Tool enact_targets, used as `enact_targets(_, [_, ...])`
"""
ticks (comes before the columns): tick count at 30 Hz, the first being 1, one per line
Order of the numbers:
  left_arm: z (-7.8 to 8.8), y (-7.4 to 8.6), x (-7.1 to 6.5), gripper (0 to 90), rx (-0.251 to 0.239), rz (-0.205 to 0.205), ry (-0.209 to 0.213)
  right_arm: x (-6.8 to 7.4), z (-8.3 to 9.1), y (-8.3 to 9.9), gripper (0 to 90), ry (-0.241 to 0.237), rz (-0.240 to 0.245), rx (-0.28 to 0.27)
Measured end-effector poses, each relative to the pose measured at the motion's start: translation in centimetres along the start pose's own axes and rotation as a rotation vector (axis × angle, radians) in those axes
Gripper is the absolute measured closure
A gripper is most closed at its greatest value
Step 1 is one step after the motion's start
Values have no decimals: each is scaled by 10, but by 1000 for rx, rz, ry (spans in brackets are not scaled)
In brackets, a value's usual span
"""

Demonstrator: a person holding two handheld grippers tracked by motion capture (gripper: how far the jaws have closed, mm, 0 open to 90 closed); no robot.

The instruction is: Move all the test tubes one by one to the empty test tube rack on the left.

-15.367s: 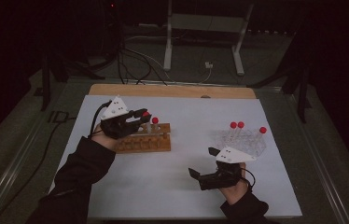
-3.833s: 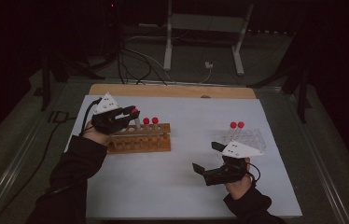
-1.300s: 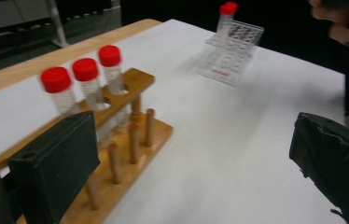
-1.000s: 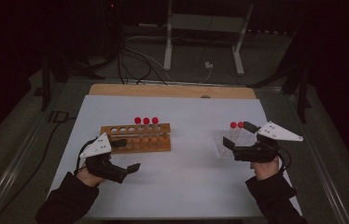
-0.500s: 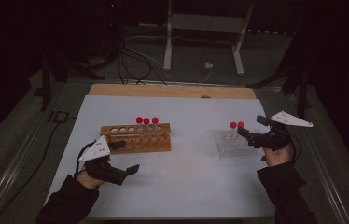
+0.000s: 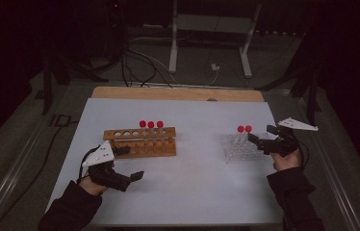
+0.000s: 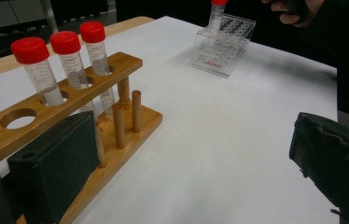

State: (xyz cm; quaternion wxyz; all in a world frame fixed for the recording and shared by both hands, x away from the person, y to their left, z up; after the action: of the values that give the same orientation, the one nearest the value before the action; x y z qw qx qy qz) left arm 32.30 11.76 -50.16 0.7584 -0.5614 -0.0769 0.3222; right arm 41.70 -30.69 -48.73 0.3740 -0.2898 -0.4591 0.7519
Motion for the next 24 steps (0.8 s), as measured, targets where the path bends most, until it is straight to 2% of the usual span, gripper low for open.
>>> enact_targets(1, [0, 0, 0, 22, 0, 0, -1, -1, 0, 1, 21, 1, -9, -1])
enact_targets(2, [0, 0, 0, 22, -1, -1, -1, -2, 0, 2, 51, 1, -8, 3])
enact_targets(4, [-1, 1, 0, 22, 1, -3, -1, -5, 1, 4, 122, 34, -12, 10])
enact_targets(5, [-2, 1, -1, 22, -1, -1, 2, -5, 1, 5, 150, 28, -16, 11])
enact_targets(7, [-3, 2, 0, 22, 2, -1, 1, -6, 1, 8, 164, 36, -2, 24])
enact_targets(9, [-3, 2, 0, 22, 3, -1, 2, -5, -1, 13, 191, 31, 19, 47])
enact_targets(15, [-3, 3, 0, 22, 6, 0, 0, -1, -8, 25, 360, 6, 74, 107])
enact_targets(17, [-3, 3, 1, 22, 7, 0, -4, 0, -11, 27, 430, 2, 81, 118])
enact_targets(19, [-4, 3, 1, 22, 9, 2, -4, 2, -14, 28, 447, -6, 81, 119])
enact_targets(21, [-4, 4, 1, 22, 9, 3, 1, 4, -16, 28, 501, -12, 86, 124])
enact_targets(24, [-4, 4, 0, 22, 12, -1, 1, 3, -21, 27, 564, 3, 87, 136])
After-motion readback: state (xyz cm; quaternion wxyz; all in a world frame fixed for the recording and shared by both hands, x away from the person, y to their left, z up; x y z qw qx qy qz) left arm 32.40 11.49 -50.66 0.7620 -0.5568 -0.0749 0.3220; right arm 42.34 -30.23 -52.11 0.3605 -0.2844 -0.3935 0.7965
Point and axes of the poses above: each handheld gripper's, and its own axes: z roughly backward along the jaws, y roughly out of its underside, x roughly to its left, the point moved 9 cm from there along -z, roughly forward along the jaws, and after that the axes turned 14 degrees about z, right-handed, at the moved point
